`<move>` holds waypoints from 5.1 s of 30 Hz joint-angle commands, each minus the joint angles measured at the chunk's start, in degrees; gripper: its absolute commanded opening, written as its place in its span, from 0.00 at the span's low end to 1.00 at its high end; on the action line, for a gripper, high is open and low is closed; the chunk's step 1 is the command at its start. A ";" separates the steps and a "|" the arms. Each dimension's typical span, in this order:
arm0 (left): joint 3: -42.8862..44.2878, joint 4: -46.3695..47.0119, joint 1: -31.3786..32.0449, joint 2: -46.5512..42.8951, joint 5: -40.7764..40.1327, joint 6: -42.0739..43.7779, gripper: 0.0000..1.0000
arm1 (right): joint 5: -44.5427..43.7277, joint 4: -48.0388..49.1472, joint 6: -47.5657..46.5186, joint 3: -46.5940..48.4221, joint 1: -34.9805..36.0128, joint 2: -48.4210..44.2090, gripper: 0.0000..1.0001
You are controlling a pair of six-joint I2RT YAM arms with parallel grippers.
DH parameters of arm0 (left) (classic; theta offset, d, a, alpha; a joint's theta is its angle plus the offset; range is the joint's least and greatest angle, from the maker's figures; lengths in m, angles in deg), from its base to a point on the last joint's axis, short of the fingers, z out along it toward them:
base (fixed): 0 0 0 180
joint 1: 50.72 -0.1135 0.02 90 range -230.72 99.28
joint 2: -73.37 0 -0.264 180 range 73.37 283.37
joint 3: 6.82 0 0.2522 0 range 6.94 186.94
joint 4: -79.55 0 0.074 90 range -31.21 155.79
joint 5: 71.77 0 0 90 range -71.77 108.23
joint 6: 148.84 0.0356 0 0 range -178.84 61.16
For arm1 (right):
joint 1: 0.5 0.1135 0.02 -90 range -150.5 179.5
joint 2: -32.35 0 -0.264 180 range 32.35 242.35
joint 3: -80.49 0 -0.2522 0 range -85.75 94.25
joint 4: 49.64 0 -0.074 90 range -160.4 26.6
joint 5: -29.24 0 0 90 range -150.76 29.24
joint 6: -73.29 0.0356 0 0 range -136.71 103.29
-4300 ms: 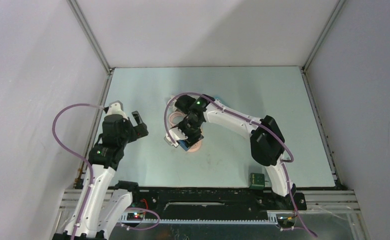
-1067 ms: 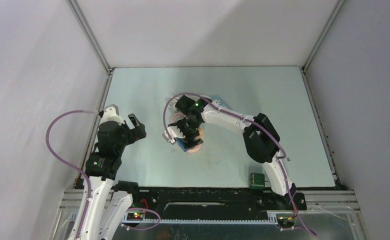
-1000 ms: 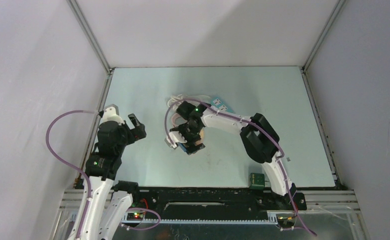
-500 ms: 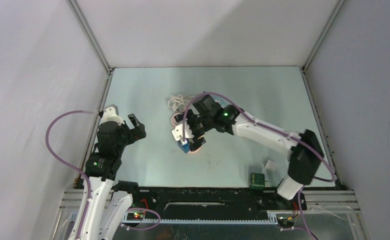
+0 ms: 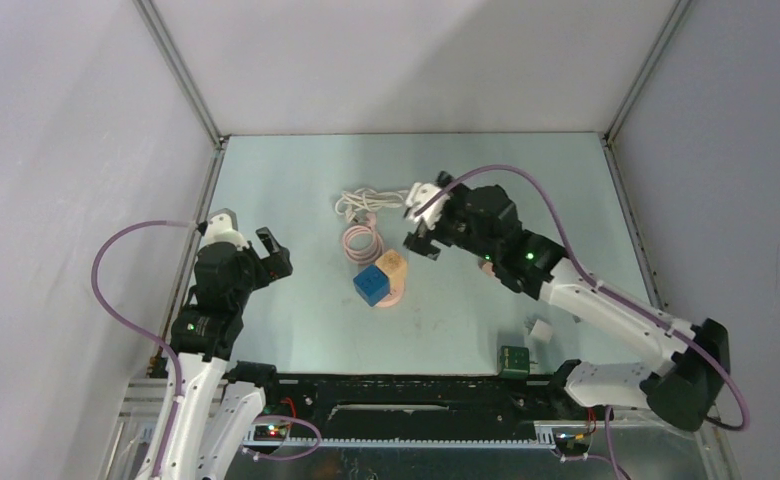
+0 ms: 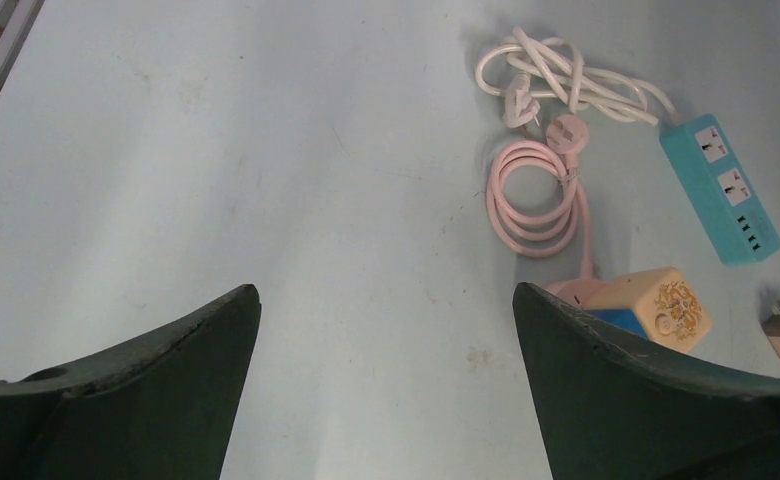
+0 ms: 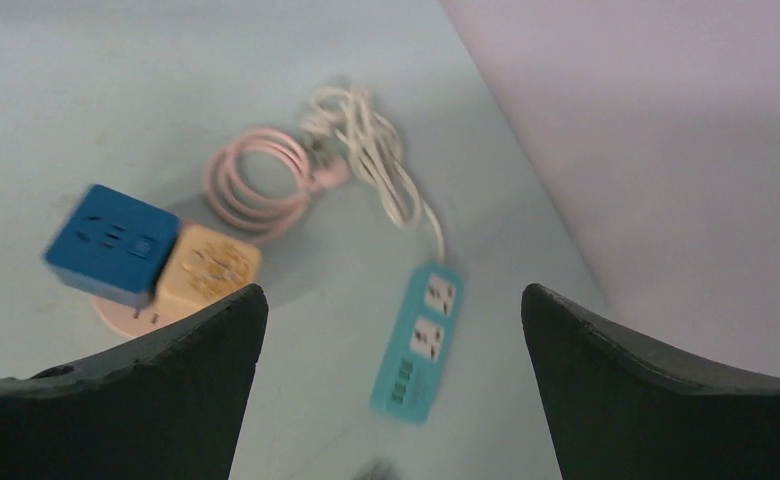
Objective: Insert the plug
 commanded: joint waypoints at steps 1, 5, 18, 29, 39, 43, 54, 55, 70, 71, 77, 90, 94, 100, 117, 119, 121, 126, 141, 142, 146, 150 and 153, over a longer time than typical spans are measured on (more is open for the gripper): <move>-1.31 1.22 -0.58 0.20 0.37 -0.85 1.00 | -17.88 10.28 18.72 -6.59 -4.14 -6.99 1.00; -1.42 1.61 -0.63 0.66 2.13 -0.86 1.00 | -24.30 1.23 31.10 -6.70 -9.49 -9.67 1.00; -1.88 11.54 2.13 10.18 33.42 -2.47 1.00 | -4.92 -9.24 57.19 -21.71 -33.42 -12.17 1.00; 5.45 18.63 38.41 22.73 13.23 1.63 1.00 | 7.26 -8.56 57.65 -29.62 -45.67 -18.19 1.00; 14.54 26.80 60.17 44.28 9.14 9.74 0.97 | 10.15 -10.62 58.09 -30.44 -50.71 -19.84 1.00; 20.35 28.83 66.23 53.29 7.24 13.65 0.96 | 12.83 -11.43 58.72 -30.79 -53.85 -20.87 0.99; 33.84 31.71 72.96 71.23 13.15 21.92 0.94 | 19.54 -11.15 60.81 -31.70 -63.25 -19.84 0.99; 35.22 31.01 73.01 72.41 13.50 23.20 0.93 | 19.77 -11.06 60.77 -31.70 -63.60 -19.68 0.99; 44.54 21.91 74.56 83.26 15.24 28.70 0.84 | 20.85 -10.24 60.64 -31.70 -67.36 -18.61 1.00; 44.69 21.63 74.84 83.67 14.91 28.77 0.84 | 20.95 -10.23 60.64 -31.70 -67.43 -18.57 1.00; 44.42 22.30 76.46 85.21 12.48 28.77 0.68 | 21.49 -10.17 60.17 -31.70 -67.65 -18.39 0.99; 32.12 34.67 74.31 71.86 2.39 26.43 0.28 | 24.18 -10.29 58.96 -31.70 -67.65 -18.50 0.98; 24.44 37.44 70.89 64.92 -0.45 26.13 0.28 | 28.77 -9.40 55.92 -31.68 -65.98 -18.30 0.97; 14.35 35.84 64.84 54.09 -6.65 26.75 0.26 | 39.85 -6.61 52.81 -31.58 -58.41 -17.33 1.00; 7.96 23.89 63.84 34.41 -11.07 29.59 0.24 | 56.25 12.70 67.56 -24.94 -27.41 -2.38 1.00; 8.38 23.22 64.31 34.40 -10.96 30.05 0.23 | 57.53 14.99 69.01 -24.29 -26.04 -0.59 1.00; 8.78 22.76 64.84 34.33 -10.80 30.45 0.22 | 57.91 17.26 70.53 -23.90 -24.70 1.32 0.99; 9.27 23.14 66.04 34.14 -11.36 30.80 0.20 | 57.45 15.18 69.60 -20.69 -21.59 6.39 1.00; 8.95 23.87 66.69 33.91 -14.55 30.79 0.19 | 64.11 7.17 63.73 -19.04 -19.61 6.65 0.56; 8.80 24.20 66.69 33.89 -14.67 30.77 0.19 | 64.15 6.47 63.18 -19.03 -19.68 6.17 0.40; 8.71 25.22 66.69 34.04 -15.03 29.76 0.37 | 64.27 5.87 62.74 -19.04 -20.14 4.81 0.00; 7.11 28.40 66.53 33.29 -17.72 28.66 0.88 | 59.43 3.81 62.58 -19.04 -21.74 1.29 0.00; 5.04 30.74 65.73 31.17 -17.95 26.99 1.00 | 55.43 2.22 63.30 -19.03 -24.17 -2.12 0.00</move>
